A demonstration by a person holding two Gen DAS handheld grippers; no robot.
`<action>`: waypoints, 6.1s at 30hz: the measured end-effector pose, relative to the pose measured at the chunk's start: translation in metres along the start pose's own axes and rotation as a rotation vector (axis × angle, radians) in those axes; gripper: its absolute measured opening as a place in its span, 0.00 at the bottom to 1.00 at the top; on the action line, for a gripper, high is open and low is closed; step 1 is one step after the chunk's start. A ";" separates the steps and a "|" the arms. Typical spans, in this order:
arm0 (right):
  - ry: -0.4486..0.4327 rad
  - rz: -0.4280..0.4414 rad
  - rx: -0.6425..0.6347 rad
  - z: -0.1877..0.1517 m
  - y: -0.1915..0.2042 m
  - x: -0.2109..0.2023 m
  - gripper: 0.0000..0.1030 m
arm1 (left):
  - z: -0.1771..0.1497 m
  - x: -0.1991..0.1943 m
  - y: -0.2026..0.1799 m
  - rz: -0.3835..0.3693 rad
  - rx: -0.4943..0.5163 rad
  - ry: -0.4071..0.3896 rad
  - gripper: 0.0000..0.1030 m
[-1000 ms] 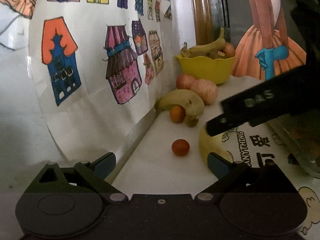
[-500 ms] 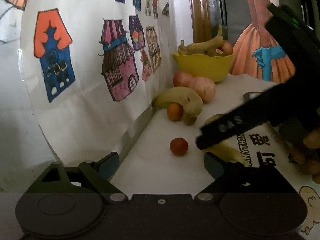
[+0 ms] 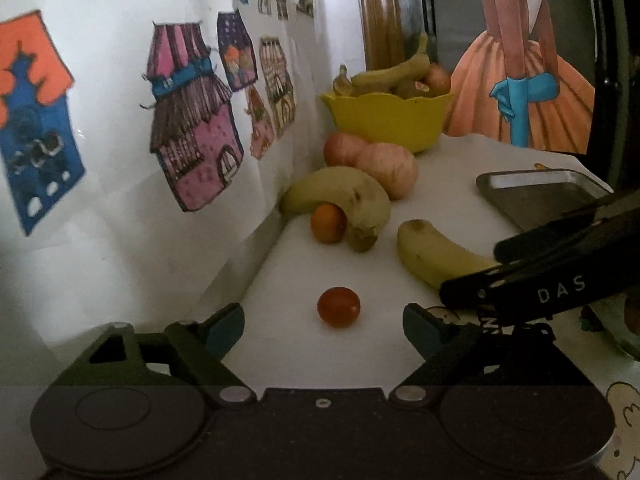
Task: Organize fruits
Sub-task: 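Close the left tool on the red cherry tomato while the right tool holds the banana, then carry the tomato in the left tool and banana in the right tool over the metal tray, then open both tools to drop the tomato and banana onto the tray, then withdraw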
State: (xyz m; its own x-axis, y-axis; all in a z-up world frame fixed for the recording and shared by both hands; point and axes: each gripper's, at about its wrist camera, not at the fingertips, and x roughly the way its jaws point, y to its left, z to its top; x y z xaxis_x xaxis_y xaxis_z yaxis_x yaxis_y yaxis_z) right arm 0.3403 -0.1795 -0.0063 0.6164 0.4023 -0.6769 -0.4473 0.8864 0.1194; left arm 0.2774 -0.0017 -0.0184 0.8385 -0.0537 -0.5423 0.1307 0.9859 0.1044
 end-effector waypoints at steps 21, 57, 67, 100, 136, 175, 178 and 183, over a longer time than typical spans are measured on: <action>-0.029 0.021 -0.151 -0.001 0.015 0.008 0.47 | 0.011 0.028 0.004 -0.063 -0.025 0.051 0.34; -0.087 -0.066 -0.288 -0.020 0.046 -0.010 0.37 | 0.007 0.013 -0.010 -0.043 -0.027 0.047 0.26; -0.152 -0.196 -0.426 -0.043 0.061 -0.024 0.37 | 0.008 -0.004 -0.014 -0.030 -0.052 0.014 0.26; -0.192 -0.350 -0.055 -0.026 -0.152 -0.062 0.37 | 0.106 0.116 -0.173 -0.306 -0.078 -0.004 0.26; -0.501 -0.440 -0.054 -0.057 -0.059 -0.197 1.00 | 0.087 -0.060 -0.093 -0.166 -0.225 -0.219 0.99; -0.281 -0.509 0.144 -0.180 0.062 -0.229 1.00 | -0.064 -0.167 -0.024 -0.052 -0.148 -0.145 0.99; -0.263 -0.497 0.150 -0.180 0.062 -0.224 1.00 | -0.063 -0.164 -0.022 -0.051 -0.145 -0.135 0.99; -0.237 -0.475 0.154 -0.173 0.061 -0.216 1.00 | -0.059 -0.159 -0.018 -0.040 -0.141 -0.126 0.99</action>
State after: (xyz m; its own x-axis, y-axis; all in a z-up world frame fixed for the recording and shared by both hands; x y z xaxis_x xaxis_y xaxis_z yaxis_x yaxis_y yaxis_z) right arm 0.0676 -0.2516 0.0213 0.8641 -0.0250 -0.5028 0.0044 0.9991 -0.0421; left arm 0.1111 -0.0021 0.0168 0.8951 -0.1037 -0.4336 0.0972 0.9946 -0.0372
